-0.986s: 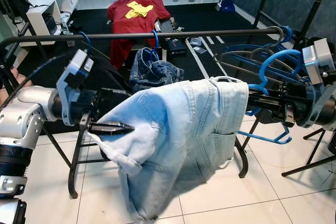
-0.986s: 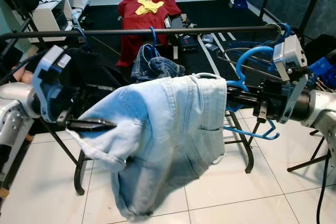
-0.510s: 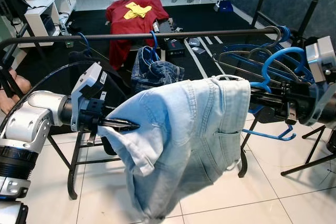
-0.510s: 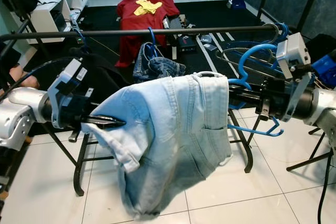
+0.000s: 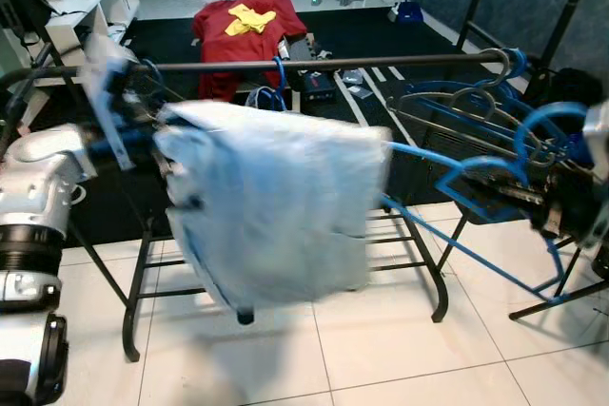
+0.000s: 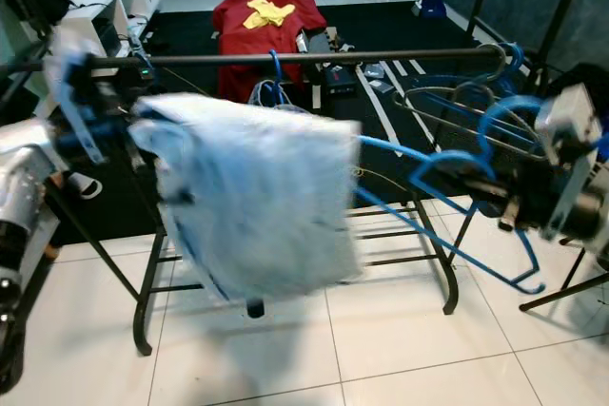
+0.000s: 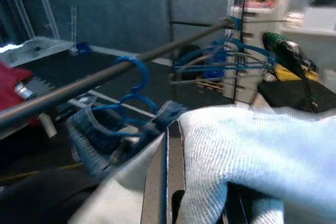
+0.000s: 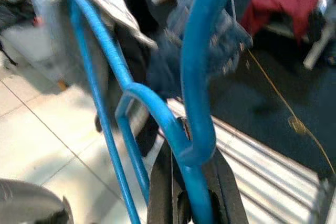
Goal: Hang hanger
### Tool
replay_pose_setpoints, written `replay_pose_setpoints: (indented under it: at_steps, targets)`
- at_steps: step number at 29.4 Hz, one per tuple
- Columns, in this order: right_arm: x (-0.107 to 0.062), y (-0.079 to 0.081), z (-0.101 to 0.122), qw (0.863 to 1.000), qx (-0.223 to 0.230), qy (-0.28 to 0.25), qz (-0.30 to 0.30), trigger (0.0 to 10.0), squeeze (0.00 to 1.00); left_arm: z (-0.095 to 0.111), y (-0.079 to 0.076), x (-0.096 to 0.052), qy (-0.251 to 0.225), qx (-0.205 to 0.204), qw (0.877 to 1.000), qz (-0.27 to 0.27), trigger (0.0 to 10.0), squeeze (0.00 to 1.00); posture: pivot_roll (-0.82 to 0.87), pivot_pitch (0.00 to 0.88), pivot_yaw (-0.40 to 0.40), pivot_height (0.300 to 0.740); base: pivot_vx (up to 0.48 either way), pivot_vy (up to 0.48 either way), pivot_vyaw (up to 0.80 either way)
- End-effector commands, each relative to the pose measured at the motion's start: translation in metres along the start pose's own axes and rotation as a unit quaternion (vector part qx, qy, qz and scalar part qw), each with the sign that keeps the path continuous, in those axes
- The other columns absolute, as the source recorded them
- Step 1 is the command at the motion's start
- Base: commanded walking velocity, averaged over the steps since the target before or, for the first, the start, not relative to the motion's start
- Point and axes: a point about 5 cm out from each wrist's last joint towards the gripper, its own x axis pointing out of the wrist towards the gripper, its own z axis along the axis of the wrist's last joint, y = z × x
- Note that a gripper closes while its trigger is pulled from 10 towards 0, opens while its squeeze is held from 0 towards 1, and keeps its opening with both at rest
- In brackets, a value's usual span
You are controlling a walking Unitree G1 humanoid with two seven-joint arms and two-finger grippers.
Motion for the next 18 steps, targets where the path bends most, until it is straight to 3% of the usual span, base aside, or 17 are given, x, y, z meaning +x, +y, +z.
replay_pose_setpoints:
  at_steps: [1,2,4,5,6,7,8,9,10,12,13,14,16,17,18]
  targets:
    - [-0.002,-0.002,-0.018,0.999,0.007,0.039,-0.022,0.0,0.0,0.004,0.011,-0.008,-0.025,-0.012,0.999,0.045,0.0,0.0,-0.05,0.032,0.009,0.74,0.0,0.0,0.0]
    - [-0.004,-0.003,-0.034,0.997,0.019,0.07,-0.04,0.0,0.0,-0.003,0.015,-0.013,-0.022,-0.023,0.997,0.067,0.0,0.0,-0.05,0.032,0.009,0.74,0.0,0.0,0.0]
    - [-0.004,-0.003,-0.034,0.997,0.019,0.07,-0.04,0.0,0.0,-0.003,0.015,-0.013,-0.022,-0.023,0.997,0.067,0.0,0.0,-0.05,0.032,0.009,0.74,0.0,0.0,0.0]
    - [-0.001,-0.002,-0.058,0.992,0.04,0.096,-0.076,3.3,0.0,-0.022,0.01,-0.016,0.006,-0.038,0.996,0.076,0.0,0.0,-0.05,0.037,0.007,0.74,0.0,0.0,0.0]
    - [-0.001,-0.002,-0.058,0.992,0.04,0.096,-0.076,3.3,0.0,-0.022,0.01,-0.016,0.006,-0.038,0.996,0.076,0.0,0.0,-0.05,0.037,0.007,0.74,0.0,0.0,0.0]
    - [0.008,0.002,-0.078,0.986,0.066,0.099,-0.115,10.0,0.0,-0.05,-0.003,-0.016,0.039,-0.062,0.994,0.081,1.1,0.0,-0.04,0.042,0.006,0.74,0.0,0.0,0.0]
    - [0.008,0.002,-0.078,0.986,0.066,0.099,-0.115,10.0,0.0,-0.05,-0.003,-0.016,0.039,-0.062,0.994,0.081,1.1,0.0,-0.04,0.042,0.006,0.74,0.0,0.0,0.0]
    - [0.022,0.008,-0.102,0.976,0.1,0.093,-0.168,10.0,0.0,-0.085,-0.028,-0.014,0.077,-0.091,0.99,0.082,10.0,0.0,-0.05,0.044,0.004,0.74,0.0,0.0,0.0]
    - [0.034,0.015,-0.123,0.964,0.125,0.095,-0.213,10.0,0.0,-0.113,-0.052,-0.013,0.105,-0.115,0.984,0.086,10.0,0.0,-0.03,0.045,0.0,0.74,0.0,0.0,0.0]
    - [0.034,0.015,-0.123,0.964,0.125,0.095,-0.213,10.0,0.0,-0.113,-0.052,-0.013,0.105,-0.115,0.984,0.086,10.0,0.0,-0.03,0.045,0.0,0.74,0.0,0.0,0.0]
    - [0.042,0.021,-0.138,0.954,0.149,0.094,-0.245,10.0,0.0,-0.133,-0.071,-0.013,0.126,-0.134,0.978,0.097,10.0,0.0,-0.03,0.045,-0.001,0.74,0.0,0.0,0.0]
    - [0.042,0.021,-0.138,0.954,0.149,0.094,-0.245,10.0,0.0,-0.133,-0.071,-0.013,0.126,-0.134,0.978,0.097,10.0,0.0,-0.03,0.045,-0.001,0.74,0.0,0.0,0.0]
    - [0.041,0.037,-0.178,0.924,0.19,0.126,-0.307,10.0,0.0,-0.175,-0.104,-0.029,0.186,-0.155,0.96,0.142,10.0,0.0,-0.03,0.045,-0.006,0.74,0.0,0.0,0.79]
    - [0.041,0.037,-0.178,0.924,0.19,0.126,-0.307,10.0,0.0,-0.175,-0.104,-0.029,0.186,-0.155,0.96,0.142,10.0,0.0,-0.03,0.045,-0.006,0.74,0.0,0.0,0.79]
    - [0.039,0.043,-0.19,0.914,0.203,0.138,-0.324,10.0,0.0,-0.187,-0.112,-0.036,0.203,-0.164,0.952,0.163,10.0,0.0,-0.03,0.045,-0.006,0.74,0.0,0.0,0.79]
